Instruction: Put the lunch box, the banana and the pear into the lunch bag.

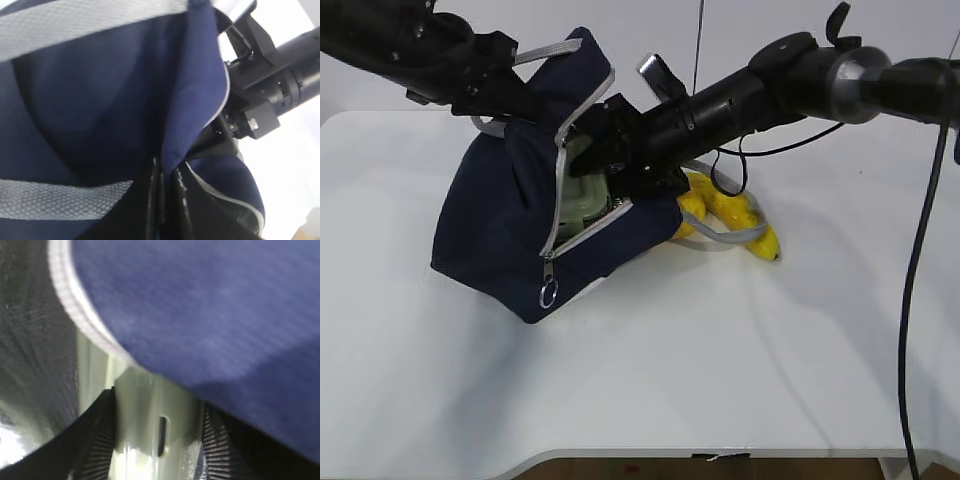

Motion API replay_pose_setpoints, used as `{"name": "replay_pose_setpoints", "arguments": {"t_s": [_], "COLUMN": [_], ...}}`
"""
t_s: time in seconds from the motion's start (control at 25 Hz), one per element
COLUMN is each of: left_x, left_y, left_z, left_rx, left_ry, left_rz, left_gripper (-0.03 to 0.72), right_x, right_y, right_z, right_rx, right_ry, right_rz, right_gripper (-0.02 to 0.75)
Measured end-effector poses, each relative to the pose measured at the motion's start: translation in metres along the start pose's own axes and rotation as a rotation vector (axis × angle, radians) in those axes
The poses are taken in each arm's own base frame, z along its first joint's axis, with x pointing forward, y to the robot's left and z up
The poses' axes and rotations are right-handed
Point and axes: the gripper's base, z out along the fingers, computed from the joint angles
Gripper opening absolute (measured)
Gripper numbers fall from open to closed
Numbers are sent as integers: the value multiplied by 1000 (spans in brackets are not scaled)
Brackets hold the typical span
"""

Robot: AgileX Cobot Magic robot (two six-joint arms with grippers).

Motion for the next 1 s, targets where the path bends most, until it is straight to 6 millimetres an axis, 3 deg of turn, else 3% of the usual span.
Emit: {"name": "replay_pose_setpoints", "arguments": {"t_s": [0.56,1.0], "left_x": [9,8], "left_y": [14,15], "left_z": [17,17], "left_rx": [-26,-33], "left_ry": [59,52], "left_rz": [5,7], "left_gripper": [18,18], "right_x": [0,1], "right_y": [-5,-7], "right_z": [1,2], "right_rx": [53,71], "right_ry": [-7,4], "right_rz": [-47,-58], "right_gripper": [400,435]}}
